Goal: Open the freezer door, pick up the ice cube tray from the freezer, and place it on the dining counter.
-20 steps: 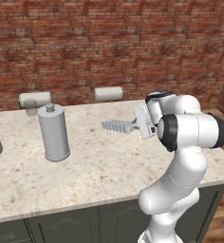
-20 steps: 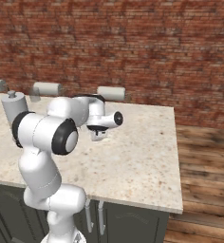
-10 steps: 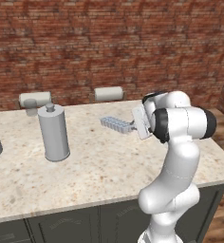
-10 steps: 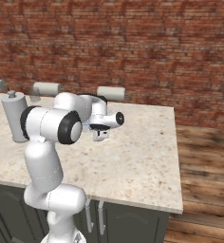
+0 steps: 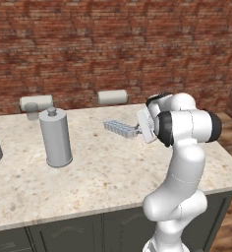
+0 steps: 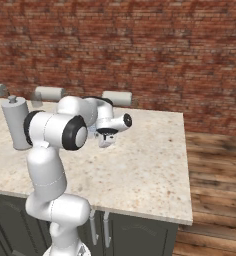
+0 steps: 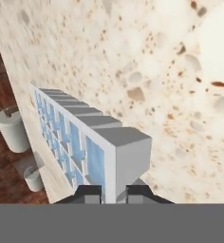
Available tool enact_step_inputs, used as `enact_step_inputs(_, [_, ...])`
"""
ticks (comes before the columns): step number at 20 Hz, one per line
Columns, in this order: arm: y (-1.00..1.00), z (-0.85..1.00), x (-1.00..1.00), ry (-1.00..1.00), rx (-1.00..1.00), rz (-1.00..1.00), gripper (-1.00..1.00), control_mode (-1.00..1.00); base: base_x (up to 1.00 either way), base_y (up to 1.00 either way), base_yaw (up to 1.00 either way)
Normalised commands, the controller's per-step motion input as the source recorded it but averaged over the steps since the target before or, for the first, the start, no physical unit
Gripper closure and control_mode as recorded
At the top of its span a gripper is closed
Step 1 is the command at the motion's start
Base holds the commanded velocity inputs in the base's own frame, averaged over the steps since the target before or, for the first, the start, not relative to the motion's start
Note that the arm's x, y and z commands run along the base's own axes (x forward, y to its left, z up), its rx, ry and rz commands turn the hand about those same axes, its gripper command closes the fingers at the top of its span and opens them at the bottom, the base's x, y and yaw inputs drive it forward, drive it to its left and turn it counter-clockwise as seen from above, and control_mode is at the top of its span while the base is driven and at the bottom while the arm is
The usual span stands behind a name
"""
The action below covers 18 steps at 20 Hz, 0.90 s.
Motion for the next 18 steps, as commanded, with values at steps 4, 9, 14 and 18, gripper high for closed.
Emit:
enact_step_inputs(4, [0.00,0.00,0.00,0.06,-0.02,0.00,-1.00,-1.00,0.00,0.00,0.00])
enact_step_inputs(9, [0.00,0.00,0.00,0.07,0.00,0.00,-1.00,-1.00,0.00,0.00,0.00])
enact_step_inputs(14, [0.00,0.10,-0.02,0.09,-0.01,0.00,-1.00,-1.00,0.00,0.00,0.00])
enact_step_inputs(18, [-0.02,0.33,-0.35,0.16,-0.03,0.00,-1.00,-1.00,0.00,0.00,0.00])
